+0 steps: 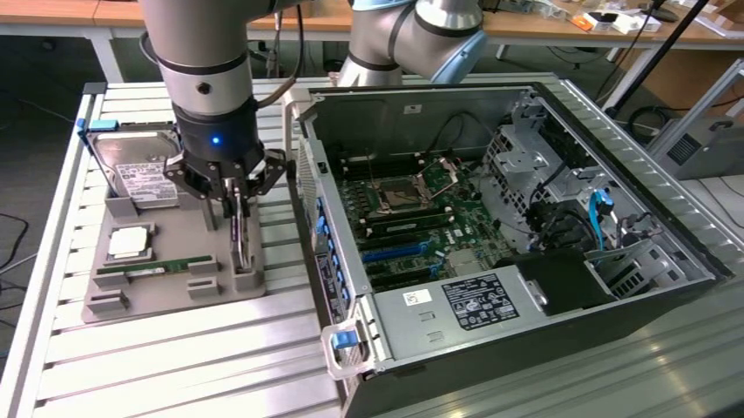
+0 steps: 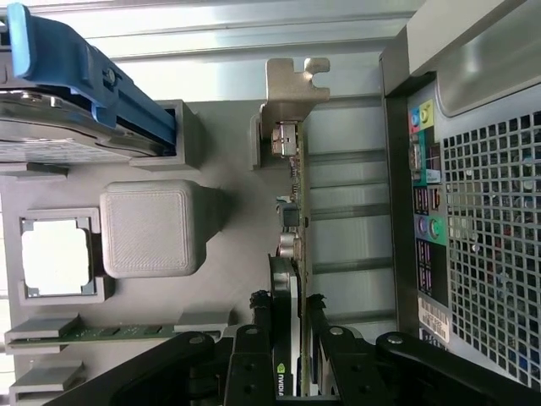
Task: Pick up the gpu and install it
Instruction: 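Pick up the gpu and move the gpu toward the slot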
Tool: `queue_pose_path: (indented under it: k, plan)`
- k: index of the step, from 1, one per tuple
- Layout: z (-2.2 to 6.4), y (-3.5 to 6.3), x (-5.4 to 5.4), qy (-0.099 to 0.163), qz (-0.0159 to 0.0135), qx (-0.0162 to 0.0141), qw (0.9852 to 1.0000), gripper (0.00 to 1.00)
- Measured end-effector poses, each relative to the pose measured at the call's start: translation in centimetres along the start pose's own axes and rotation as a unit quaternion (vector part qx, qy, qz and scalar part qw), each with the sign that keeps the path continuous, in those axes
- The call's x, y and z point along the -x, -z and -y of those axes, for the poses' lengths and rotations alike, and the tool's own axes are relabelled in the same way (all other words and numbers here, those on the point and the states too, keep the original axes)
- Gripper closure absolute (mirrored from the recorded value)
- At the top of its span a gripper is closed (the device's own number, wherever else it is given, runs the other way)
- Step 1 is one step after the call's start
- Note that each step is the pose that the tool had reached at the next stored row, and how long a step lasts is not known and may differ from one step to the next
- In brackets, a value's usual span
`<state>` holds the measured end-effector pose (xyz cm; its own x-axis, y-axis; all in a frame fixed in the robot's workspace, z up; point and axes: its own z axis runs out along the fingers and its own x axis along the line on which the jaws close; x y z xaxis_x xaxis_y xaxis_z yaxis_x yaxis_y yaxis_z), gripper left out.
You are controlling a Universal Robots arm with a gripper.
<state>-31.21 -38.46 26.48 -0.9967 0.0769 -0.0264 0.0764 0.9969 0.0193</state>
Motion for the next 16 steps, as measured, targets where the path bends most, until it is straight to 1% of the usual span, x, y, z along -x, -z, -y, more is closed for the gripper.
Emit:
queue_pose_path:
  k: [16]
  plan:
    - [-0.01, 0.59, 0.02, 0.000, 0.0000, 0.0000, 1.0000, 0.73]
